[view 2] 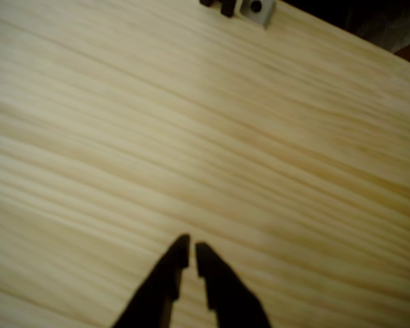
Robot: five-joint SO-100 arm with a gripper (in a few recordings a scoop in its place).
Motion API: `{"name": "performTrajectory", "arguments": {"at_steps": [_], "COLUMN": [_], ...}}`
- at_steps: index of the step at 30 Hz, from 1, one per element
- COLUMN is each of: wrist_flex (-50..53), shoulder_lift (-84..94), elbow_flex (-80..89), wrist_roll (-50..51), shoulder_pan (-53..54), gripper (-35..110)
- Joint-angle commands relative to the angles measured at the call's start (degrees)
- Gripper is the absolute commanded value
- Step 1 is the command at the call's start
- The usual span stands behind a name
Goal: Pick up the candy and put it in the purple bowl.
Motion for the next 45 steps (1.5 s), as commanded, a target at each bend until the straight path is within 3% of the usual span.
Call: {"name": "performTrajectory", "arguments": {"at_steps": [1, 10, 23, 38, 45], "wrist_flex": [-1.1, -0.5, 9.1, 11.1, 18.2], "shoulder_lift": [1.5, -1.5, -2.3, 16.9, 40.1], "elbow_flex": [-2.1, -4.3, -5.0, 8.4, 17.8], "wrist_roll": [-0.1, 1.5, -1.1, -0.5, 0.7], "shoulder_pan": [0.2, 1.1, 4.3, 7.3, 10.4], "gripper": [-1, -1, -1, -1, -1]}}
